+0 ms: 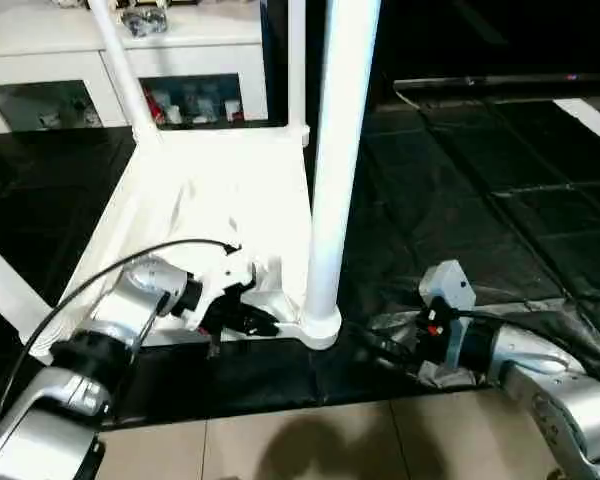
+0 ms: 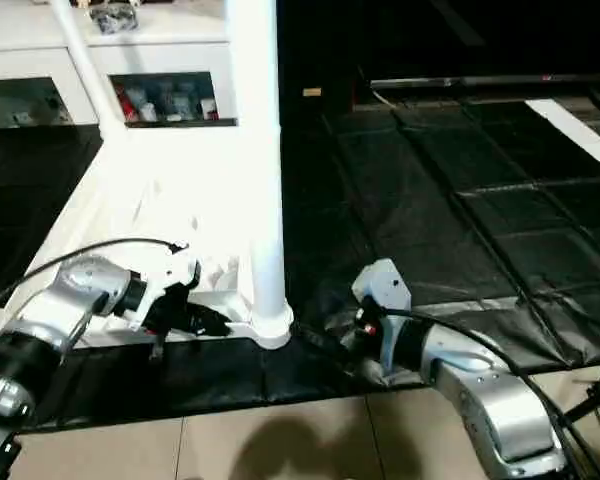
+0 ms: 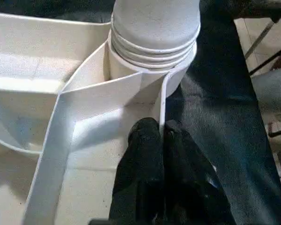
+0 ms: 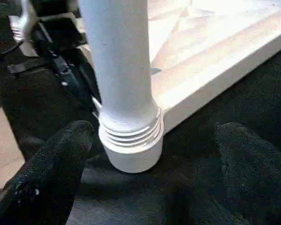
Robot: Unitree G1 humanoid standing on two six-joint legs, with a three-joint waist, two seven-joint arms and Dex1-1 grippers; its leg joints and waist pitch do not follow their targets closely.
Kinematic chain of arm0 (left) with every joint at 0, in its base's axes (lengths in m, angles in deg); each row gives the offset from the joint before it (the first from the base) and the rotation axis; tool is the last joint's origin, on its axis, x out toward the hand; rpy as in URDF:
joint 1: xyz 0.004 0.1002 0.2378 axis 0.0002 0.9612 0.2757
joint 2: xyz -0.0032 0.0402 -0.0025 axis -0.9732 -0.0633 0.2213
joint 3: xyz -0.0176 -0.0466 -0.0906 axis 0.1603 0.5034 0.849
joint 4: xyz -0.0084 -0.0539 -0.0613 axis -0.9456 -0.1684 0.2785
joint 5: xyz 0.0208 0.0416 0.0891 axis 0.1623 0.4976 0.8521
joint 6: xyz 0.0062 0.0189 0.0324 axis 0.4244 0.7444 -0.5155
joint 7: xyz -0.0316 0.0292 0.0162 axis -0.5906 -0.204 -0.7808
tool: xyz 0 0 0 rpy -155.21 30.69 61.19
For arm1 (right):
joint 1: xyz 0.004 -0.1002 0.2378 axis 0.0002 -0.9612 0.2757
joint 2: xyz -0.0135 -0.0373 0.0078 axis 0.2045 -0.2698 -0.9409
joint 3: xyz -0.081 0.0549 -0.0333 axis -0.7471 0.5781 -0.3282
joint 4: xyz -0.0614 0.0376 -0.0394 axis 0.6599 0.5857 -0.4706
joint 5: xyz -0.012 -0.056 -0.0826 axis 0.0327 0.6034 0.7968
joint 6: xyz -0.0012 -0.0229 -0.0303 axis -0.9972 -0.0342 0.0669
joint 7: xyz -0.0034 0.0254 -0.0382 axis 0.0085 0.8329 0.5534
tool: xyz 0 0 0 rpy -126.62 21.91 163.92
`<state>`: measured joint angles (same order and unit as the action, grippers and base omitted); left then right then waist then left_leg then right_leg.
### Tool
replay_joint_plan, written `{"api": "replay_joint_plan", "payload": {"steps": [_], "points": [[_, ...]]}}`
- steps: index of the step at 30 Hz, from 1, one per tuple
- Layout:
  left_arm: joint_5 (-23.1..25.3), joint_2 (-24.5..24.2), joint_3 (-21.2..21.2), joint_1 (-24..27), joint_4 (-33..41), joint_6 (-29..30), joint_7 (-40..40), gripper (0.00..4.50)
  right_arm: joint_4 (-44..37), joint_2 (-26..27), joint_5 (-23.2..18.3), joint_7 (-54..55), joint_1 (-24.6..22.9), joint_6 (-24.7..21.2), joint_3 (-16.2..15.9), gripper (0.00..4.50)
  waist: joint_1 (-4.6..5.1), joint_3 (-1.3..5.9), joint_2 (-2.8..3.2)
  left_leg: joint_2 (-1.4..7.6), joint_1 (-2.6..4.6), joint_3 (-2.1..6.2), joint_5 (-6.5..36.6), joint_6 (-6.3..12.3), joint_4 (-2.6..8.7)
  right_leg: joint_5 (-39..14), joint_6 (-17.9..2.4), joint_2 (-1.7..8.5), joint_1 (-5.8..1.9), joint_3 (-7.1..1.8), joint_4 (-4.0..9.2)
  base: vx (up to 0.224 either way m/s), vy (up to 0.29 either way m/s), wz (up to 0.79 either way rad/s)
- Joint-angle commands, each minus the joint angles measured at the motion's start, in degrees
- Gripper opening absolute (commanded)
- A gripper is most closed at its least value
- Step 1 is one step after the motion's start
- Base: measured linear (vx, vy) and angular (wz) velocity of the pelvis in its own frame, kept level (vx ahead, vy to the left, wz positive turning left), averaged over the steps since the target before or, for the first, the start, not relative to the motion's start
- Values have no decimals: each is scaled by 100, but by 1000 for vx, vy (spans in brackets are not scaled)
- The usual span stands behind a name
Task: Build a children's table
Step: Rotate table base, then rotate leg to tighten
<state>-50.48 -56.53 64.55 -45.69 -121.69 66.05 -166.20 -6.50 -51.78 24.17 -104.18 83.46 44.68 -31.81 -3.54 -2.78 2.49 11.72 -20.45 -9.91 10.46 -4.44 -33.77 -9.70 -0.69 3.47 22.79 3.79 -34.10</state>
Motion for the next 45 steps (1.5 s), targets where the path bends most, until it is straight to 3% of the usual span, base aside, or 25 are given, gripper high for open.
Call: {"api": "replay_joint_plan", "payload": {"steps": [1,5,11,14,15,16,18,21,24,26,30,36,45], "points": [[-66,19,32,49,189,127,-9,3,64,-28,63,-64,135,94,-37,450,-10,344,-70,116,7,34,1199,178,381,-1921,-936,412,-283,-261,446,0,0,0],[-105,-14,-19,133,417,342,-130,3,328,-54,197,-239,363,242,-167,450,-7,358,-68,111,0,26,1075,214,364,-1697,-999,406,-284,-259,422,0,0,0],[-59,9,-143,70,363,146,-253,3,952,-262,130,-1065,828,515,-293,450,-12,370,-76,110,0,15,1037,306,339,-1547,-1082,401,-291,-254,408,0,0,0],[-4,25,-211,61,346,51,-313,3,1124,-284,152,-1289,959,640,-371,450,-22,377,-97,110,-8,14,962,340,334,-1511,-1093,405,-298,-249,393,0,0,0],[94,41,-334,33,324,-83,-405,3,1401,-232,176,-1589,1207,784,-492,450,-12,374,-174,106,-17,1,950,360,334,-1528,-1079,399,-302,-250,407,0,0,0],[94,41,-334,33,324,-83,-405,3,1401,-232,176,-1589,1207,784,-492,450,-16,373,-131,104,-21,14,938,366,337,-1605,-1088,407,-303,-240,395,0,0,0],[171,61,-444,-24,299,-169,-489,3,1793,-152,238,-1928,1504,948,-648,450,-27,380,-170,126,-8,5,885,383,329,-1533,-1103,410,-288,-247,378,0,0,0],[245,50,-575,-89,249,-272,-632,3,2205,-96,350,-2249,1774,1165,-819,450,-70,389,-166,139,12,-3,856,397,322,-1433,-1168,414,-271,-251,367,0,0,0],[333,59,-677,-156,179,-399,-721,0,2584,-6,418,-2516,2023,1295,-942,422,-145,392,-174,157,40,-10,915,354,330,-1356,-1221,409,-252,-251,355,0,0,0],[382,84,-719,-218,123,-460,-750,0,2826,37,455,-2704,2173,1383,-1022,405,-164,401,-207,163,38,-10,907,340,330,-1236,-1276,417,-260,-251,325,0,0,0],[420,119,-737,-310,33,-511,-760,0,3040,60,495,-2982,2319,1463,-1118,362,-210,407,-206,165,17,-5,848,343,326,-1119,-1285,423,-273,-249,300,0,0,0],[449,131,-748,-407,-128,-615,-778,0,3508,104,556,-3395,2556,1647,-1192,301,-247,388,-231,161,17,-2,1059,254,330,-1569,-1176,440,-270,-247,344,0,0,0],[462,116,-759,-427,-215,-685,-810,0,3793,152,558,-3626,2661,1760,-1156,231,-259,399,-229,166,15,-4,954,286,323,-1318,-1259,429,-266,-242,316,0,0,0]]}}
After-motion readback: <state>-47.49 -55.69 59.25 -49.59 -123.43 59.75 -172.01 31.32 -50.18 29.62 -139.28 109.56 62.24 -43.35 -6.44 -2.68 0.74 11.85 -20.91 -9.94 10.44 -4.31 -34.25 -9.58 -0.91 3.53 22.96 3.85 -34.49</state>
